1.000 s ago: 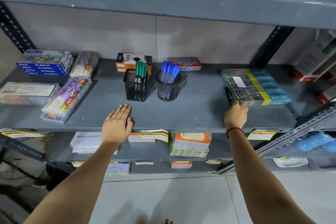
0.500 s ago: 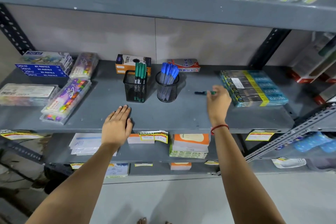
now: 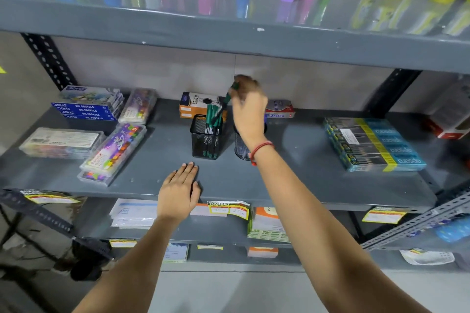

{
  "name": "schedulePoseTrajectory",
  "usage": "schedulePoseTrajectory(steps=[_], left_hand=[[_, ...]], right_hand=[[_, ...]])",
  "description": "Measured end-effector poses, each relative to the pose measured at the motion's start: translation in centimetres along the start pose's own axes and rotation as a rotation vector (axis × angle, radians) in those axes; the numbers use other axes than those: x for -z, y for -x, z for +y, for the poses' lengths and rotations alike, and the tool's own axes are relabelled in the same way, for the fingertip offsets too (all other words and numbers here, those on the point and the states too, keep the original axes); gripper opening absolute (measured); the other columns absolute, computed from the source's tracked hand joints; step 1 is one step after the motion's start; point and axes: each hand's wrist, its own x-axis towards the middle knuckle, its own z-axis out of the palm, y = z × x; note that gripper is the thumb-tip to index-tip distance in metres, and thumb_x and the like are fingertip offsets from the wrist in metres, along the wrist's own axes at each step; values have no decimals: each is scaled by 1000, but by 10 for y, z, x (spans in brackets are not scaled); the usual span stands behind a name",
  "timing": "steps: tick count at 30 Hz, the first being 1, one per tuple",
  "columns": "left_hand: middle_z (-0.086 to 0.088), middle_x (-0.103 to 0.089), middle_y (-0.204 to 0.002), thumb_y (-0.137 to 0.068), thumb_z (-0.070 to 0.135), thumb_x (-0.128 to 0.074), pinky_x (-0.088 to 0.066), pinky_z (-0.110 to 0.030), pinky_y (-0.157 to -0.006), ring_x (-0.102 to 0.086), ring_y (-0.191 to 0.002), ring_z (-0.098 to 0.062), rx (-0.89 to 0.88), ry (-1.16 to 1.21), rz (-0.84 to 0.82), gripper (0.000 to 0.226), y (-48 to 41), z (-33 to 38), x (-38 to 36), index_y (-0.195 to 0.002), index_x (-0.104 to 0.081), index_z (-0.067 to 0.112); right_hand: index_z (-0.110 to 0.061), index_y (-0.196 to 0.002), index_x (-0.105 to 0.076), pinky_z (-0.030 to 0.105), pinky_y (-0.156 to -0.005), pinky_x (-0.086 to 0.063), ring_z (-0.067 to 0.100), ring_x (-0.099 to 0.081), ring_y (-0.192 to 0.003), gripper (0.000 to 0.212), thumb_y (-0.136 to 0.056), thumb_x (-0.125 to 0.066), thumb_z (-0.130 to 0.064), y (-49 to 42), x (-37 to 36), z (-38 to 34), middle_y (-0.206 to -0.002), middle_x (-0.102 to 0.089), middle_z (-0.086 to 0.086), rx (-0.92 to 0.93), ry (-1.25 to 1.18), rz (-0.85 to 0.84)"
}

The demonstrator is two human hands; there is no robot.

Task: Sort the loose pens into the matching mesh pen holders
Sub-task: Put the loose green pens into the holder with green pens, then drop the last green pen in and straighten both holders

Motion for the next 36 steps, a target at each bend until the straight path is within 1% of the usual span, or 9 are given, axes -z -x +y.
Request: schedulePoseTrajectory(steps=[3, 10, 13, 17, 21, 26, 30, 32, 36], left_hand=[[-11, -59, -129, -89, 30, -30, -39, -41, -100, -52, -122, -25, -1, 6, 3, 51, 0, -1, -1, -124, -59, 5], [-11, -59, -128, -89, 29, -31, -39, -40, -99, -53, -121, -25, -6, 27, 4, 50, -1, -2, -2, -123, -59, 5], [-10, -59, -129, -89, 30, -30, -38, -39, -101, -52, -122, -25, -17, 17, 9, 51, -1, -4, -4, -124, -59, 6], [-7, -54, -135, -90, 37, -29, -30, -40, -106, -45, -128, -23, 39, 112, 53, 54, -3, -1, -2, -129, -55, 11], [-11, -50, -139, -92, 29, -54, -34, -43, -106, -44, -128, -28, 220, 389, 142, 48, -9, 7, 6, -136, -46, 12], [-11, -35, -149, -76, 39, -75, -31, -41, -108, -32, -135, -25, 426, 708, 195, 92, -47, 23, 16, -146, -24, 8], [-8, -27, -153, -63, 41, -84, -26, -36, -108, -27, -137, -22, 440, 773, 227, 114, -77, 34, 16, -148, -14, 10], [-7, -37, -148, -61, 40, -85, -32, -35, -105, -35, -133, -21, 441, 790, 241, 112, -86, 36, 12, -146, -19, 11], [-7, -61, -118, -61, 37, -85, -47, -35, -92, -56, -110, -22, 449, 784, 303, 81, -90, 41, 6, -126, -45, 11]], right_hand=[[-2, -103, -60, 41, -82, -56, 31, -64, -87, 16, -87, -60, -1, 11, -26, 23, -98, -65, 21, -76, 70, -132], [-8, -136, -40, 47, -99, -43, 39, -47, -112, 44, -93, -45, 0, 29, -48, 46, -120, -53, 24, -92, 285, -416], [-12, -139, -35, 47, -97, -48, 35, -53, -109, 49, -92, -48, -1, 31, -38, 48, -117, -54, 23, -121, 193, -369], [-9, -130, -46, 41, -98, -47, 28, -56, -107, 41, -91, -55, -12, 45, -6, 57, -117, -58, 18, -140, 128, -162], [-7, -127, -47, 38, -101, -37, 33, -46, -116, 52, -82, -69, -24, 72, 18, 84, -120, -52, 18, -240, 162, 55], [-8, -143, -23, 42, -115, -25, 28, -25, -138, 100, -67, -82, -36, 84, 12, 108, -144, -31, 16, -500, 69, -71], [-11, -141, -26, 43, -113, -32, 27, -34, -135, 106, -59, -87, -36, 78, -4, 117, -141, -37, 13, -549, 31, -113], [-12, -137, -33, 43, -110, -38, 26, -41, -128, 99, -57, -87, -34, 74, -10, 119, -135, -46, 12, -530, 33, -96], [-8, -128, -43, 39, -104, -44, 28, -51, -120, 83, -59, -86, -27, 67, -10, 121, -126, -55, 14, -482, 58, -47]])
